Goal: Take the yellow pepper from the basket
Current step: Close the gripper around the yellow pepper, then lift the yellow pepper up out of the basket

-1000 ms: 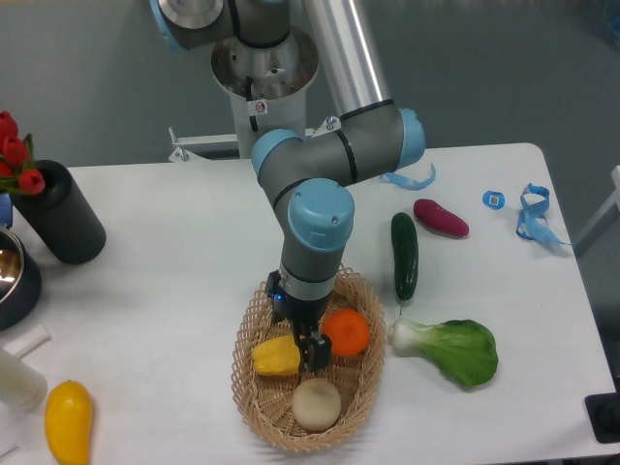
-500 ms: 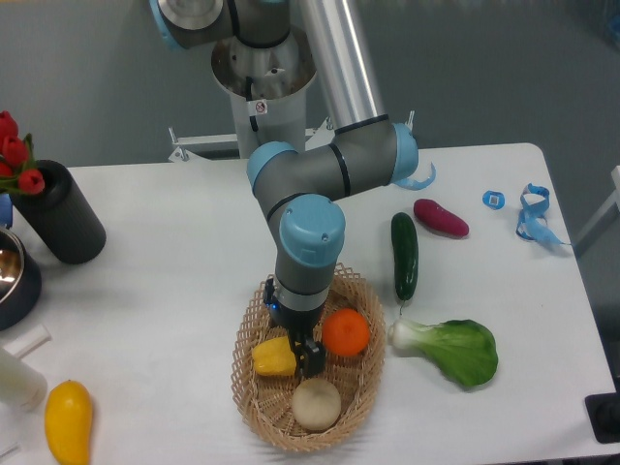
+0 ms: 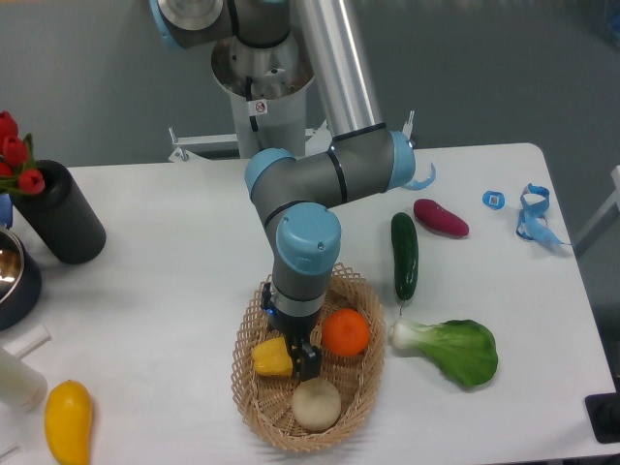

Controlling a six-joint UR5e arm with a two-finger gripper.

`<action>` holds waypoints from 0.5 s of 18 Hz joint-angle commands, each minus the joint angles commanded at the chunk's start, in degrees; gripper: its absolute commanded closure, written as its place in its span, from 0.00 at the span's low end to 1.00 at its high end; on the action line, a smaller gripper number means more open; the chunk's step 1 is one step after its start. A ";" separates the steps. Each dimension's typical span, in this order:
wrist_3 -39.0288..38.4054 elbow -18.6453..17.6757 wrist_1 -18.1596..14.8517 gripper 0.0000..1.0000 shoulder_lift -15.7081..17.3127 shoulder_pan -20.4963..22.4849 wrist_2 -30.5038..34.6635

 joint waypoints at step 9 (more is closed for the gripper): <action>-2.45 -0.35 0.17 0.60 4.21 1.75 -0.17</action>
